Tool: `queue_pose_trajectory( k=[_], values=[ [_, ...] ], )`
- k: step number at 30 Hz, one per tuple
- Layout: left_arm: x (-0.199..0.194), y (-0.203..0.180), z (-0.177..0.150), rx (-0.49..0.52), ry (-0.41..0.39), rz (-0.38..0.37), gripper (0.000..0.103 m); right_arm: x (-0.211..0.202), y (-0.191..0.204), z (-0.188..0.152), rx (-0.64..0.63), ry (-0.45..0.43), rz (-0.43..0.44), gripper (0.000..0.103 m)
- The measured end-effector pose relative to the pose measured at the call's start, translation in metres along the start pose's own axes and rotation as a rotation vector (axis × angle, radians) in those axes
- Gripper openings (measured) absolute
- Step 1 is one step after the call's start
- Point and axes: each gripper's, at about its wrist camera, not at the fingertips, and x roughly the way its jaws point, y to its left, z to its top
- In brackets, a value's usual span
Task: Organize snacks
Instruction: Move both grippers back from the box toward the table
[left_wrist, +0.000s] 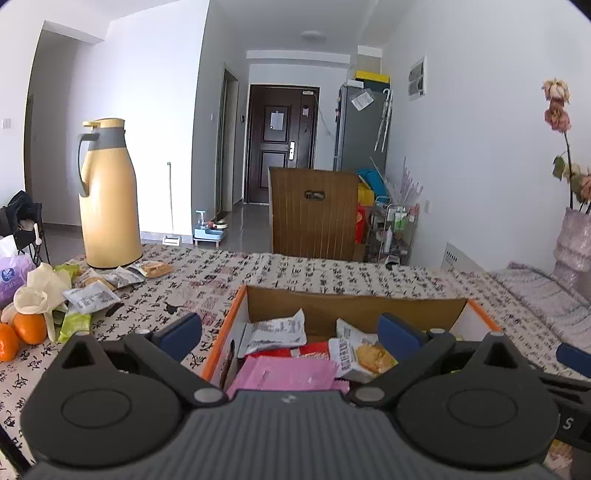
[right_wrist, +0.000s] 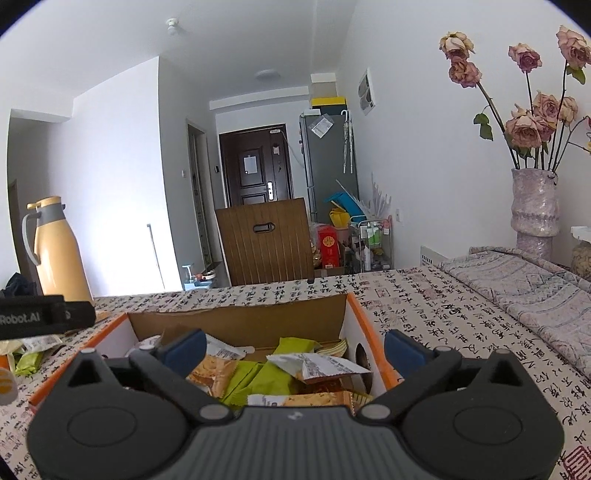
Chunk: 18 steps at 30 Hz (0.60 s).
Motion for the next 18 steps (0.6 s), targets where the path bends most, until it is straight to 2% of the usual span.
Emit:
queue_pose_trajectory(
  k=[8, 18],
  values=[
    [-0.03, 0.003, 0.01, 0.005, -0.022, -0.006, 0.103, -0.024, 0.004, 0.011, -0.022, 0.022, -0.006, 0.103],
    [-0.065, 0.014, -0.01, 0.024, 0.015, -0.012, 0.103, -0.066, 0.012, 0.001, -0.034, 0.066, 0.023, 0.103]
  ],
)
